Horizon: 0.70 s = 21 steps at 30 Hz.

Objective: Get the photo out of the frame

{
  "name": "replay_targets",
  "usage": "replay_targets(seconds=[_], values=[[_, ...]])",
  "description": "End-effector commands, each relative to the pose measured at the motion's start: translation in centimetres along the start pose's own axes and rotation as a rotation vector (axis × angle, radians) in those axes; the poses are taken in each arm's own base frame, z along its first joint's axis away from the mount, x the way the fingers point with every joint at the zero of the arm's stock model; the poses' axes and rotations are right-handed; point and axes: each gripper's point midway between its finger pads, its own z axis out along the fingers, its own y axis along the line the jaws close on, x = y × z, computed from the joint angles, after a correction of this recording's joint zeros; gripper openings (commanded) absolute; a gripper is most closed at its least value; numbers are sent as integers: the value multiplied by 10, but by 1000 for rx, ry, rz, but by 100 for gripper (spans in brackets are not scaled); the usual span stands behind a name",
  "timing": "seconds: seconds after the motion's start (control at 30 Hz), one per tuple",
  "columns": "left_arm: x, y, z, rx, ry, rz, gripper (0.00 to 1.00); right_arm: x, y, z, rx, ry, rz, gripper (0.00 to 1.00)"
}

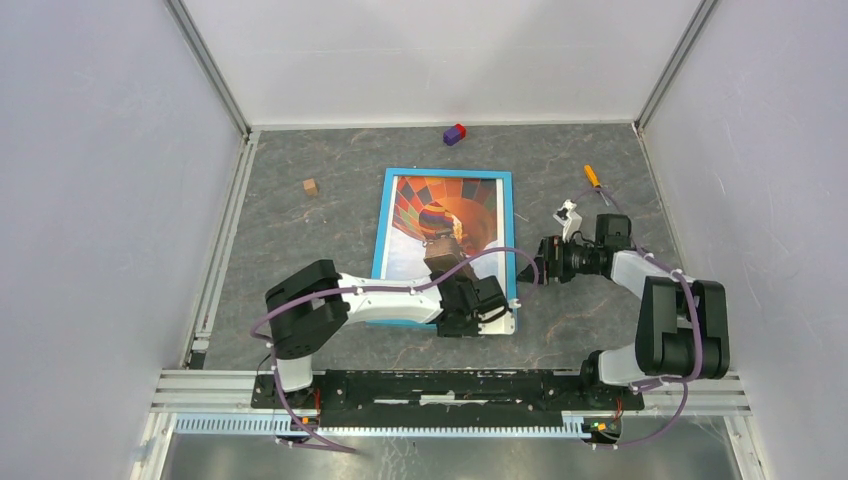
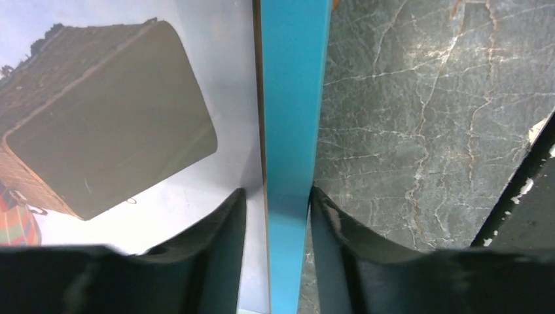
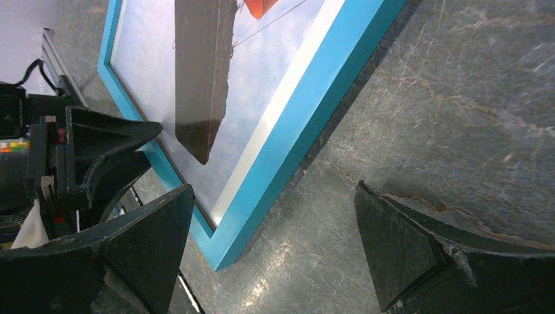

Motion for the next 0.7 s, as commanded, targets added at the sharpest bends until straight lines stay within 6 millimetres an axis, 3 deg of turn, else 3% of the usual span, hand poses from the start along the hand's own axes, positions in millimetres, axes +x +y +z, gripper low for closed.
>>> replay_targets(seconds=[0.0,0.07,0.2,0.43,0.67], values=[[-22,1,-13,10,-77,-46,38,6,6,6,-68,-1,48,98],[-26,5,-26,0,-107,-54,20,9,6,7,-81,11,85,98],[-34,6,-49,11,-160,-86,8,14,13,11,-147,31,177,98],[-38,9,-70,7,-205,-115,2,22,19,17,-227,52,304,96],[-38,11,-77,17,-238,-136,2,22,32,21,-316,64,364,89]])
